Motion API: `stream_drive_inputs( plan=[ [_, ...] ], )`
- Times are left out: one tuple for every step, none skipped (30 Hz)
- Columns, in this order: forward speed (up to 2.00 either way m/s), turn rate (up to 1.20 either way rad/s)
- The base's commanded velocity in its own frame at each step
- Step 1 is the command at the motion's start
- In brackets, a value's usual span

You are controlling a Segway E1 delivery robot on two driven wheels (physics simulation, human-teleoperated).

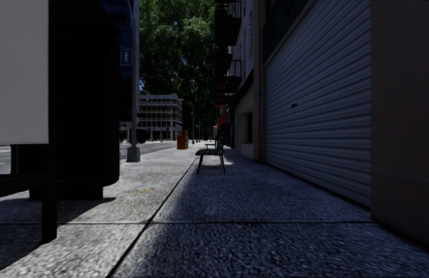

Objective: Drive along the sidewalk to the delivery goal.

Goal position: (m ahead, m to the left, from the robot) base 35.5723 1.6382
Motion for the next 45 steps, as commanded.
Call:
stream_drive_inputs(
  plan=[
    [2.0,0.0],
    [2.0,0.0],
    [2.0,0.0],
    [2.0,0.0],
    [2.0,0.0],
    [2.0,0.0],
    [2.0,0.0],
    [2.0,0.0],
    [2.0,0.0],
    [2.0,0.07],
    [2.0,0.15],
    [2.0,0.2],
    [2.0,0.2],
    [2.0,0.21],
    [2.0,0.24],
    [2.0,0.28],
    [2.0,0.28],
    [2.0,0.3],
    [2.0,0.3],
    [2.0,0.31],
    [2.0,0.31],
    [2.0,0.31],
    [2.0,0.33],
    [2.0,0.35],
    [2.0,0.35],
    [2.0,0.38],
    [2.0,0.39],
    [2.0,0.39],
    [2.0,0.39],
    [2.0,0.41],
    [2.0,0.43],
    [2.0,0.46],
    [2.0,0.46],
    [2.0,0.54],
    [2.0,0.56],
    [2.0,0.56],
    [2.0,0.56],
    [2.0,0.57],
    [2.0,0.57],
    [2.0,0.57],
    [2.0,0.57],
    [2.0,0.57],
    [2.0,0.57],
    [2.0,0.57],
    [2.0,0.57]
  ],
)
